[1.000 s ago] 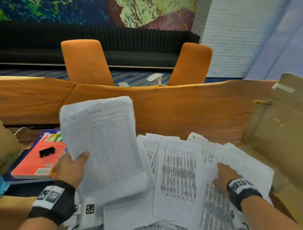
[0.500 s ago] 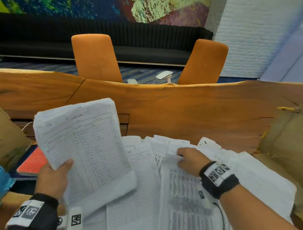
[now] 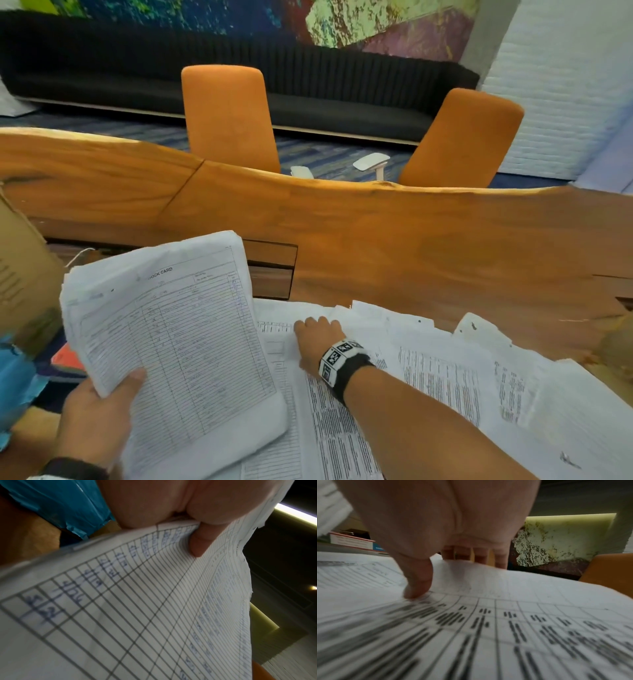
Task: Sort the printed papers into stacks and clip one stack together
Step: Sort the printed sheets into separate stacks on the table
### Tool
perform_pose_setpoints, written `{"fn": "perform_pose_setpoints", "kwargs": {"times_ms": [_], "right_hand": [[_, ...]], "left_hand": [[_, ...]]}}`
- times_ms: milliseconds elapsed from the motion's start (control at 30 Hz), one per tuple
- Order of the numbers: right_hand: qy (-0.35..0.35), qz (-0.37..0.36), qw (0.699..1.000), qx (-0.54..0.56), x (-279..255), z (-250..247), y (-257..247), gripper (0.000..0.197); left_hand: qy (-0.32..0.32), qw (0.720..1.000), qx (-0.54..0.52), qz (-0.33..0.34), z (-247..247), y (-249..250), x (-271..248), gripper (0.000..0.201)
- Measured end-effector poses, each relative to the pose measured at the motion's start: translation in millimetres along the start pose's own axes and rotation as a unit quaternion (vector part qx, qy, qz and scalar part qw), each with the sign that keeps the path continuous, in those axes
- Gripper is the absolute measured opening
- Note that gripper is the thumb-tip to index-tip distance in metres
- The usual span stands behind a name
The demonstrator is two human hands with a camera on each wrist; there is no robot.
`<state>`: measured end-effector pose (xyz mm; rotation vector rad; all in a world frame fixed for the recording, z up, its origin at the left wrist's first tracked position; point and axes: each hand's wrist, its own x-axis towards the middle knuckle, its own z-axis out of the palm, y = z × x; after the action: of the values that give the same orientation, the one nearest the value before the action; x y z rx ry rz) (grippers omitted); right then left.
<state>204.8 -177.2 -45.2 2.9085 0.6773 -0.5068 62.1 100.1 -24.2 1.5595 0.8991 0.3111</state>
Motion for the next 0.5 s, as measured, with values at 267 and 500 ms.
{"fn": "perform_pose_setpoints", "kwargs": {"times_ms": [267, 500], "right_hand": [[-0.016, -0.004, 0.979, 0.204, -63, -42, 13, 0.007], [-0.023, 0.059, 0.949, 0.310, -144, -62, 93, 0.032]], "left_hand": [[0.009, 1.000, 0.000, -0.014, -6, -14, 22, 0.044], [0.015, 0.999, 0.019, 0.025, 14, 39, -38, 0.054]]}}
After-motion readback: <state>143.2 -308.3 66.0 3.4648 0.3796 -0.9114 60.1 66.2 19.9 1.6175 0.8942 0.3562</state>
